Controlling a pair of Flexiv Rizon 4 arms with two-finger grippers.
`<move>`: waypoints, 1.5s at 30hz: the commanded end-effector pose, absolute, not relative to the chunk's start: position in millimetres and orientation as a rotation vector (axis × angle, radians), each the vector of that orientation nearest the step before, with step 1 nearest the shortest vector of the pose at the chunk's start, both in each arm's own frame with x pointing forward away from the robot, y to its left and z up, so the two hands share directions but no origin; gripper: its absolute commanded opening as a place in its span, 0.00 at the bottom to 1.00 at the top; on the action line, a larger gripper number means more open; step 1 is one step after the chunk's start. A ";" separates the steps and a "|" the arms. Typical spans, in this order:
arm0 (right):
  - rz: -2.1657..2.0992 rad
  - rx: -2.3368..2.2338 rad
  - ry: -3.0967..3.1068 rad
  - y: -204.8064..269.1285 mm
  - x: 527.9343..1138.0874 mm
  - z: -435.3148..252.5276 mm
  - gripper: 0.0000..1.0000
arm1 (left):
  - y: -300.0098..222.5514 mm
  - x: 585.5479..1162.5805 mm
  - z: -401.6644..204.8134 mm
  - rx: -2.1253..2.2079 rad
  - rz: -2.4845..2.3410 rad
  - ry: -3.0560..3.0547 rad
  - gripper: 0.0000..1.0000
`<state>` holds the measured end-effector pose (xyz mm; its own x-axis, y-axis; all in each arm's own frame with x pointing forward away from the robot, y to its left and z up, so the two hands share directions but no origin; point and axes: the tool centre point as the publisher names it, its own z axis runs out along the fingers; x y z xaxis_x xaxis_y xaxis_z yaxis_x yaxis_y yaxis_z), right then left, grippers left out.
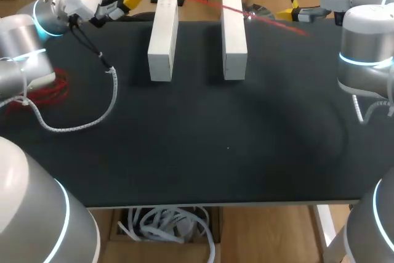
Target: Grab the tape and strap the tape.
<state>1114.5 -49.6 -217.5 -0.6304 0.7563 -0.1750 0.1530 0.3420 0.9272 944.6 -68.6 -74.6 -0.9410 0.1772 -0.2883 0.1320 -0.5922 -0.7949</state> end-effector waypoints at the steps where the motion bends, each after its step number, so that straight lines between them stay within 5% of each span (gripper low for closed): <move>1: 1.292 0.793 2.008 -49.7 1114.5 -217.0 1.00 | -68.1 935.8 -67.8 -0.487 2.749 -1.422 0.00; 45: 1.292 0.793 2.008 -49.7 1114.5 -217.0 1.00 | -58.4 971.1 -50.8 -0.357 2.841 -1.339 0.00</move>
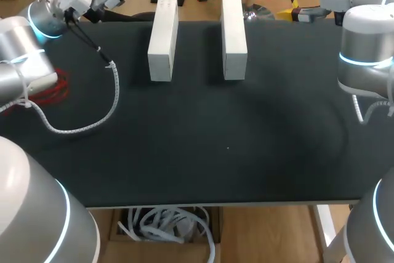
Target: Grab the tape and strap the tape.
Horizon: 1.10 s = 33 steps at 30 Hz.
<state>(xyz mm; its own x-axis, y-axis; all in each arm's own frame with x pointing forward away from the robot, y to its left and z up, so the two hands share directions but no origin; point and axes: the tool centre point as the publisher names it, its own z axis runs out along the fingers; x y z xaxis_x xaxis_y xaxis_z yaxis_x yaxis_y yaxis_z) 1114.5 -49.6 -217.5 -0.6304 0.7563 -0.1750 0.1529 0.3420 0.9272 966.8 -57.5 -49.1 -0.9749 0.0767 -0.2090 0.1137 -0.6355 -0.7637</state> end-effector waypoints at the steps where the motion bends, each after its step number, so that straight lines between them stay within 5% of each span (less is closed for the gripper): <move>1: 1.292 0.793 2.008 -49.7 1114.5 -217.0 1.00 | -58.6 972.1 -50.7 0.351 -2.807 1.323 0.00; 33: 1.292 0.793 2.008 -49.7 1114.5 -217.0 1.00 | -60.0 978.0 -49.3 0.406 -2.815 1.269 0.00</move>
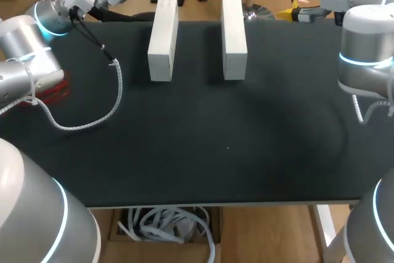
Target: Grab the tape and strap the tape.
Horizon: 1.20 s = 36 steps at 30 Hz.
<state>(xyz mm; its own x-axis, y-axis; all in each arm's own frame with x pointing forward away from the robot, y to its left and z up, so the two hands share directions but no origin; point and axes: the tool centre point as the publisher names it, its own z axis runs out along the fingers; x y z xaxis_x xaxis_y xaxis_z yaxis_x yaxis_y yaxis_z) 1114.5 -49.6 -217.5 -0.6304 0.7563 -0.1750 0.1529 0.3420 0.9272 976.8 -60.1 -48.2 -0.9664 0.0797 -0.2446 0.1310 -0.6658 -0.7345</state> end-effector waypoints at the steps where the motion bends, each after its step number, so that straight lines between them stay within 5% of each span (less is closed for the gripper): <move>1: 1.292 0.793 2.008 -49.7 1114.5 -217.0 1.00 | -60.0 978.0 -49.3 0.406 -2.815 1.269 0.00; 19: 1.494 1.306 1.596 -32.9 1034.9 -231.4 1.00 | -60.0 978.0 -49.3 0.406 -2.815 1.269 0.00; 36: 1.593 1.561 1.425 30.8 950.1 -227.7 1.00 | -60.0 978.0 -49.3 0.406 -2.815 1.269 0.00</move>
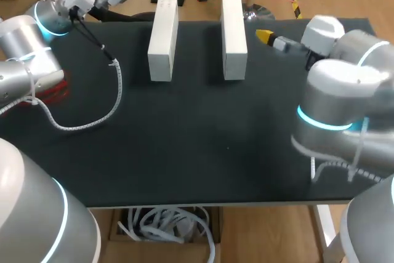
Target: Grab the tape and strap the tape.
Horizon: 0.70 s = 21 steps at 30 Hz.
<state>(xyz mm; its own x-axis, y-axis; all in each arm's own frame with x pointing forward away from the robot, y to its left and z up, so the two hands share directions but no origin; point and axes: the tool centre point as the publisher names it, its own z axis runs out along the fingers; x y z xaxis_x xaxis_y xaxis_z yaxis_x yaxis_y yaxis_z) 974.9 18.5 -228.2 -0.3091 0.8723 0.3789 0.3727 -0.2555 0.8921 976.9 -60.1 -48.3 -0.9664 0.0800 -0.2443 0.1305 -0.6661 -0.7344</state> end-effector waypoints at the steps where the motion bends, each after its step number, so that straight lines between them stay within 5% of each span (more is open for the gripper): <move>1: 1.602 1.563 1.431 34.6 945.7 -225.9 1.00 | -60.0 978.0 -49.3 0.406 -2.815 1.269 0.00; 21: 1.659 1.587 1.421 47.7 923.8 -217.4 1.00 | -60.0 978.0 -49.3 0.406 -2.815 1.269 0.00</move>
